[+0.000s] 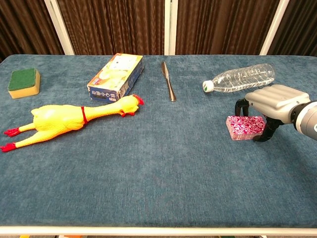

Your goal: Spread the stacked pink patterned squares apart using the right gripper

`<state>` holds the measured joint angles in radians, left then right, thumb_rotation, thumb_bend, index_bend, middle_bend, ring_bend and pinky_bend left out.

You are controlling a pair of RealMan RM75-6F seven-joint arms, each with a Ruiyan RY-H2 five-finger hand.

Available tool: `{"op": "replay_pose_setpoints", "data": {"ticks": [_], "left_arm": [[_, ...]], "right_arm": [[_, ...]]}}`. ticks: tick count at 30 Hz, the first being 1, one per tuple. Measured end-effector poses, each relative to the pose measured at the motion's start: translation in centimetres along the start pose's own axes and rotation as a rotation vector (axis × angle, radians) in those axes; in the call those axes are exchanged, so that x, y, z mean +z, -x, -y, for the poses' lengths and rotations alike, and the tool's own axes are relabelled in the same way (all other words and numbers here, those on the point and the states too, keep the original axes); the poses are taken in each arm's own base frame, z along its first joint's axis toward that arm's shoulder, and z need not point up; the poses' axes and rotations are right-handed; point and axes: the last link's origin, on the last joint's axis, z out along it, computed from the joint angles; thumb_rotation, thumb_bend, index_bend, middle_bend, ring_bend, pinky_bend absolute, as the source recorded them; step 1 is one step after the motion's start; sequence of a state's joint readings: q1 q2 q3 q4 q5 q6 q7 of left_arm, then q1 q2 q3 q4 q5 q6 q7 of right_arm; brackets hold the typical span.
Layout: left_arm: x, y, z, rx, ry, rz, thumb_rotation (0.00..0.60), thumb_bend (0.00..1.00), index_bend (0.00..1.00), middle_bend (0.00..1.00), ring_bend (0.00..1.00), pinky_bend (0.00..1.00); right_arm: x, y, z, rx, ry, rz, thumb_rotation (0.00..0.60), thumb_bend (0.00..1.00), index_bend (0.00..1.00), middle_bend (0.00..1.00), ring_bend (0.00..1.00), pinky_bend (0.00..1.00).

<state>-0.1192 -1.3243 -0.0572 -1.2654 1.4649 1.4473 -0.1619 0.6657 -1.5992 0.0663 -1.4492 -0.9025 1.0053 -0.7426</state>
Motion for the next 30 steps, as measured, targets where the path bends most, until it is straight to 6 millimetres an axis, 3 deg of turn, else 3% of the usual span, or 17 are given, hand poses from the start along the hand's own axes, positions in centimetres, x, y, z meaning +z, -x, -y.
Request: {"op": "replay_pose_setpoints", "data": {"ticks": [16, 30], "left_arm": [[-0.02, -0.02, 0.14, -0.004, -0.004, 0.002, 0.6, 0.03, 0.14, 0.14, 0.08, 0.18], [-0.07, 0.07, 0.33, -0.008, -0.008, 0.004, 0.6, 0.03, 0.14, 0.14, 0.08, 0.18]], "right_arm": [[-0.07, -0.35, 0.21, -0.01, -0.006, -0.008, 0.6, 0.12, 0.32, 0.35, 0.74, 0.9], [0.1, -0.43, 0.25, 0.0, 0.0, -0.026, 0.6, 0.14, 0.39, 0.4, 0.74, 0.9]]}}
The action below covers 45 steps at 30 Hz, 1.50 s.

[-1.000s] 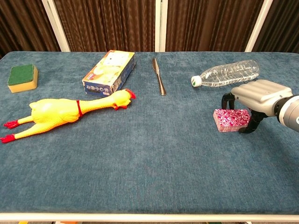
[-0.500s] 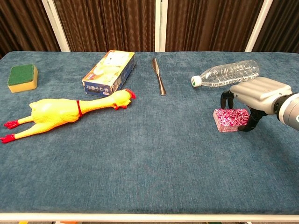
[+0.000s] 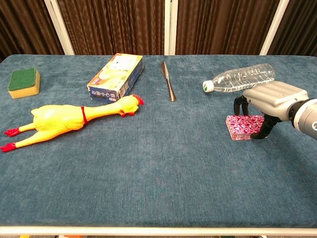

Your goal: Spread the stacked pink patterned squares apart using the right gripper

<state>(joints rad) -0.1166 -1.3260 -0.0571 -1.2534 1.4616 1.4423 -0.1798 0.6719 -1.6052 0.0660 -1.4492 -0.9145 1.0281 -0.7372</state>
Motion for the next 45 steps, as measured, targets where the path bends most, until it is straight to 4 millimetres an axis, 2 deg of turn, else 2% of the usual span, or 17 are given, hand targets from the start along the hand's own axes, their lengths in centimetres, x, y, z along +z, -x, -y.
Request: {"op": "replay_pose_setpoints", "data": {"ticks": [20, 32, 38, 45], "left_arm": [[-0.1, 0.1, 0.1, -0.004, -0.002, 0.005, 0.6, 0.03, 0.14, 0.14, 0.08, 0.18], [-0.1, 0.2, 0.1, -0.004, -0.001, 0.007, 0.6, 0.03, 0.14, 0.14, 0.08, 0.18], [-0.1, 0.1, 0.0, -0.002, 0.0, 0.004, 0.6, 0.03, 0.14, 0.14, 0.08, 0.18], [-0.1, 0.0, 0.2, -0.003, -0.005, 0.004, 0.6, 0.03, 0.14, 0.14, 0.08, 0.18]], "right_arm": [[-0.1, -0.2, -0.1, 0.009, -0.003, -0.008, 0.6, 0.14, 0.41, 0.41, 0.74, 0.9], [-0.5, -1.4, 0.0, 0.026, -0.027, -0.055, 0.6, 0.15, 0.43, 0.43, 0.76, 0.9], [-0.6, -2.1, 1.2, 0.021, -0.06, -0.07, 0.6, 0.14, 0.44, 0.43, 0.76, 0.9], [-0.4, -2.8, 4.3, 0.009, -0.116, -0.085, 0.6, 0.15, 0.44, 0.44, 0.76, 0.9]]}}
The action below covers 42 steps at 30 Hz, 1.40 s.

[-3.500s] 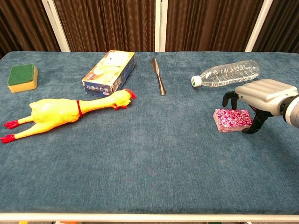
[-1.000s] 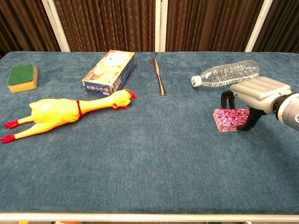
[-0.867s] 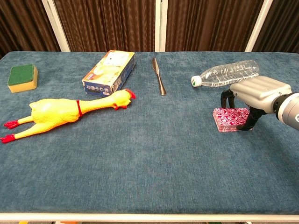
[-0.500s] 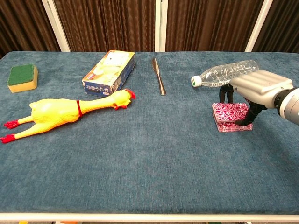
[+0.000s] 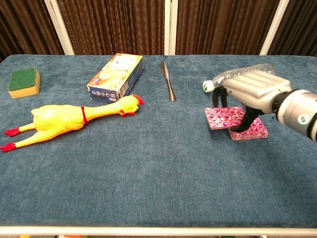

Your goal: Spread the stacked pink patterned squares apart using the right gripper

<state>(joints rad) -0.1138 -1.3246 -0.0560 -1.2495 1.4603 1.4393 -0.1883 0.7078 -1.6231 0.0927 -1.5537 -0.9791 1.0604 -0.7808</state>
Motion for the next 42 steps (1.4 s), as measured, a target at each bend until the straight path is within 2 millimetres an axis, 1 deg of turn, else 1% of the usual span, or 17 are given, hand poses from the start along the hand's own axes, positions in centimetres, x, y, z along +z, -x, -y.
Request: {"op": "replay_pose_setpoints", "data": {"ticks": [6, 9, 16, 26, 31, 33, 35, 39, 42], "left_arm": [[0.0, -0.1, 0.3, -0.002, -0.01, 0.0, 0.6, 0.03, 0.14, 0.14, 0.08, 0.18], [0.0, -0.1, 0.5, -0.005, -0.014, 0.0, 0.6, 0.03, 0.14, 0.14, 0.08, 0.18], [-0.2, -0.4, 1.1, -0.014, -0.026, -0.007, 0.6, 0.03, 0.14, 0.14, 0.08, 0.18], [-0.3, -0.5, 1.7, -0.019, -0.036, -0.011, 0.6, 0.03, 0.14, 0.14, 0.08, 0.18], [-0.4, -0.5, 1.9, -0.021, -0.038, -0.011, 0.6, 0.03, 0.14, 0.14, 0.08, 0.18], [-0.4, -0.5, 2.0, -0.021, -0.04, -0.011, 0.6, 0.03, 0.14, 0.14, 0.08, 0.18], [-0.5, -0.5, 2.0, -0.022, -0.041, -0.012, 0.6, 0.03, 0.14, 0.14, 0.08, 0.18], [-0.5, -0.4, 2.1, -0.024, -0.043, -0.011, 0.6, 0.03, 0.14, 0.14, 0.08, 0.18], [-0.5, -0.3, 2.1, -0.023, -0.042, -0.009, 0.6, 0.03, 0.15, 0.14, 0.08, 0.18]], "right_arm": [[0.7, 0.4, 2.4, -0.003, -0.005, 0.015, 0.6, 0.14, 0.44, 0.44, 0.76, 0.9], [1.0, 0.7, 3.1, 0.002, 0.006, 0.023, 0.6, 0.14, 0.44, 0.44, 0.76, 0.9], [1.9, 1.0, 4.2, 0.005, 0.006, 0.025, 0.6, 0.14, 0.44, 0.44, 0.76, 0.9], [2.6, 1.4, 5.3, 0.006, 0.002, 0.035, 0.6, 0.14, 0.44, 0.43, 0.76, 0.9], [2.8, 1.7, 5.9, 0.005, -0.006, 0.047, 0.6, 0.14, 0.44, 0.42, 0.76, 0.9], [2.8, 1.8, 5.9, 0.003, -0.008, 0.052, 0.6, 0.13, 0.42, 0.39, 0.76, 0.9], [2.8, 1.8, 5.9, 0.004, -0.009, 0.054, 0.6, 0.11, 0.36, 0.34, 0.76, 0.9], [2.7, 1.5, 5.9, 0.014, -0.015, 0.047, 0.6, 0.1, 0.28, 0.27, 0.76, 0.9], [2.6, 1.5, 5.8, 0.018, -0.026, 0.051, 0.6, 0.08, 0.25, 0.24, 0.76, 0.9]]}}
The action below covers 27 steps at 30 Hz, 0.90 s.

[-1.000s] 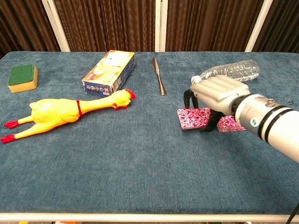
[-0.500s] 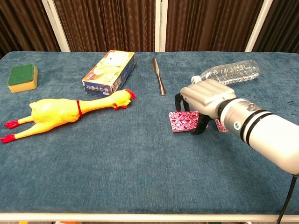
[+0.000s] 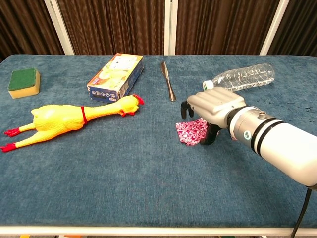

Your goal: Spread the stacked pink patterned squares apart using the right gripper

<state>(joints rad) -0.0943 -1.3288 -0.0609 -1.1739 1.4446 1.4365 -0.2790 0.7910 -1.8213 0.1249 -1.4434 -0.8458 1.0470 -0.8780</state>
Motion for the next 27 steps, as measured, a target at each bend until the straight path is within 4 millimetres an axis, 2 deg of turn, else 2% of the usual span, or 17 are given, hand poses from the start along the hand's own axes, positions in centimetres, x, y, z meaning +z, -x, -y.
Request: {"op": "replay_pose_setpoints", "data": {"ticks": [8, 13, 19, 27], "left_arm": [[-0.1, 0.0, 0.1, 0.001, -0.004, -0.001, 0.6, 0.03, 0.16, 0.14, 0.08, 0.18], [-0.1, -0.1, 0.1, 0.0, -0.003, -0.003, 0.6, 0.03, 0.16, 0.14, 0.08, 0.18], [-0.1, 0.1, -0.1, 0.003, 0.001, 0.005, 0.6, 0.03, 0.16, 0.14, 0.08, 0.18], [0.0, 0.3, -0.3, 0.013, 0.004, 0.014, 0.6, 0.03, 0.16, 0.14, 0.08, 0.18]], "right_arm": [[-0.3, -0.7, 0.0, 0.014, -0.015, -0.002, 0.6, 0.07, 0.24, 0.24, 0.76, 0.9], [-1.0, -2.1, -1.3, -0.001, 0.0, -0.038, 0.6, 0.07, 0.25, 0.27, 0.76, 0.9], [-1.8, -3.1, -5.3, -0.045, 0.062, -0.035, 0.6, 0.07, 0.26, 0.27, 0.76, 0.9], [-2.7, -2.3, -10.5, -0.064, 0.102, 0.087, 0.6, 0.06, 0.28, 0.28, 0.76, 0.9]]}}
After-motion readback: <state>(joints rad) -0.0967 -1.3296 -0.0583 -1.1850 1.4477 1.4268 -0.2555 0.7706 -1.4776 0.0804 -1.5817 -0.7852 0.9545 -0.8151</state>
